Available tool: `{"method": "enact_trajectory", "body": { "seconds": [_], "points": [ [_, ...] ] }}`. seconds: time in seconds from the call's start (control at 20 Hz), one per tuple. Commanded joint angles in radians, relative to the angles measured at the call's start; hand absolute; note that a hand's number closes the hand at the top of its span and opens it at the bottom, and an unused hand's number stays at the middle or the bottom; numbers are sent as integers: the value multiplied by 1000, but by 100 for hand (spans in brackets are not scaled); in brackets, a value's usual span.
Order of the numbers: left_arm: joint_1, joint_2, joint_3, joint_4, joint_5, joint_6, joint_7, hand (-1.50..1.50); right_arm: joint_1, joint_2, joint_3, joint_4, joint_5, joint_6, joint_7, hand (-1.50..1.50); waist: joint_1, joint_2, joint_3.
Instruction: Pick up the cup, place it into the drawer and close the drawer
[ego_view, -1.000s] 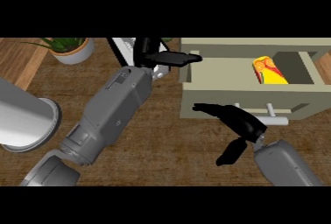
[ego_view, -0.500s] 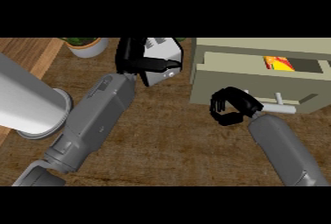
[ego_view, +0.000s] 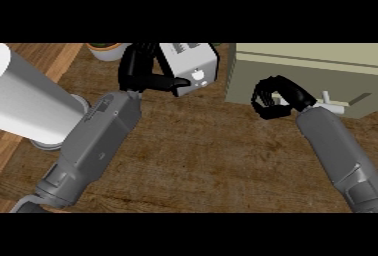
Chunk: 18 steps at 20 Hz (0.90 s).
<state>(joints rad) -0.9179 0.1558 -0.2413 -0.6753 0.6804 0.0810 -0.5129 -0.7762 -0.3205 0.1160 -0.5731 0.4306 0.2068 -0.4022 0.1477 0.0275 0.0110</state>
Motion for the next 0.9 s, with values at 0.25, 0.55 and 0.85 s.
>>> {"method": "enact_trajectory", "body": {
  "seconds": [0.25,0.55,0.85],
  "points": [
    [61,48,-7,-44,4,-65,11,-150,-153,-102,-119,81,-51,-42,46,150,49,20,-7],
    [69,46,-13,-67,7,-76,21,-150,-164,-140,-130,45,-80,18,38,150,68,21,-7],
    [87,47,-14,-78,12,-96,19,-150,-154,-165,-149,17,-119,70,47,150,72,23,-8]
  ]
}}
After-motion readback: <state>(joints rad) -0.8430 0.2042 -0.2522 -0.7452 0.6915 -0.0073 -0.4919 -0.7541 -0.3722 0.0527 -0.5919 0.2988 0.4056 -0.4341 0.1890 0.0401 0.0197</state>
